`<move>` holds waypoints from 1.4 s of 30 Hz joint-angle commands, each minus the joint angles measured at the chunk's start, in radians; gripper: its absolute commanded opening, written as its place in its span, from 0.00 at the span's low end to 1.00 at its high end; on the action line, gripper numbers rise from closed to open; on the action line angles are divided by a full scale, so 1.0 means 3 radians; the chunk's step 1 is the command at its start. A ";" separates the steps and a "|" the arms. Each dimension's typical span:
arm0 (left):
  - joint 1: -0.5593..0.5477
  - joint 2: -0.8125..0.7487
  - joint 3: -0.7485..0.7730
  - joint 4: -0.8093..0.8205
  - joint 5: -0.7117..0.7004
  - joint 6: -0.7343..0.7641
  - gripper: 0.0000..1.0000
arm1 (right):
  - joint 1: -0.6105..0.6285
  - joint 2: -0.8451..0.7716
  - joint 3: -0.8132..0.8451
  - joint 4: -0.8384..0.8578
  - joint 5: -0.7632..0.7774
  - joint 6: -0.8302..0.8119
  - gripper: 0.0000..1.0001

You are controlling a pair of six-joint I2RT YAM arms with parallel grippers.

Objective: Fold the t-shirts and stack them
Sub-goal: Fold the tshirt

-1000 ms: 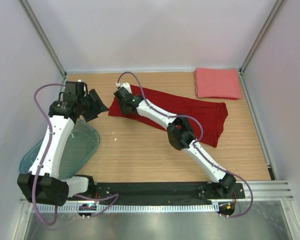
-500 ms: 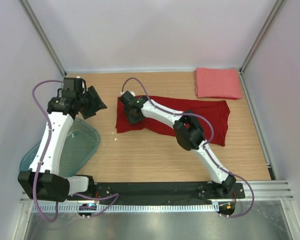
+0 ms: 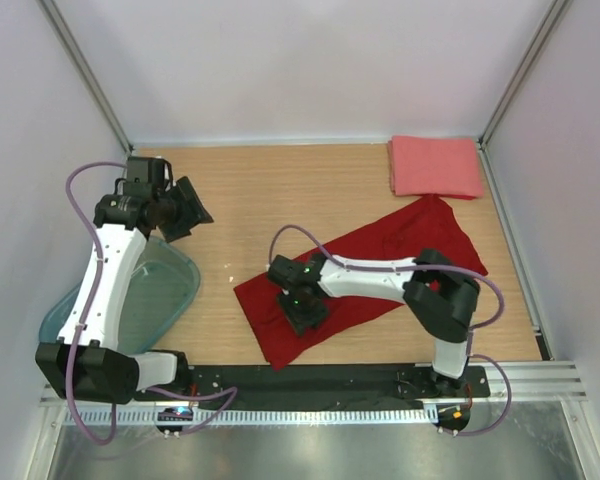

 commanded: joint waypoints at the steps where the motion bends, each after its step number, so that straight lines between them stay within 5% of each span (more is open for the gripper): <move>1: 0.0006 -0.0100 -0.0172 0.0012 0.0087 0.0058 0.61 | -0.0038 -0.0591 -0.0248 -0.0123 0.0029 0.0450 0.50; 7: -0.0005 -0.0233 -0.0335 0.0110 0.0133 0.0037 0.61 | -0.0216 -0.0991 0.0620 -0.1007 0.1276 0.0638 0.63; 9: -0.0015 -0.0273 -0.0351 0.0120 0.0184 0.0032 0.61 | -0.0594 -0.1037 0.0800 -0.1212 0.1518 0.0924 0.67; 12: -0.0025 -0.0335 -0.0397 0.0125 0.0220 0.0037 0.61 | -0.1238 -0.1160 0.0688 -0.1039 0.1442 0.1099 0.69; 21: -0.0239 -0.0468 -0.0714 0.0263 0.0440 -0.0060 0.61 | -0.1970 -0.0797 0.0811 -0.0912 0.2203 0.1151 0.79; 42: -0.0767 -0.0350 -0.0679 0.0253 0.0486 0.0032 0.61 | -0.2835 -0.0281 0.0218 -0.0176 0.1897 0.0916 0.78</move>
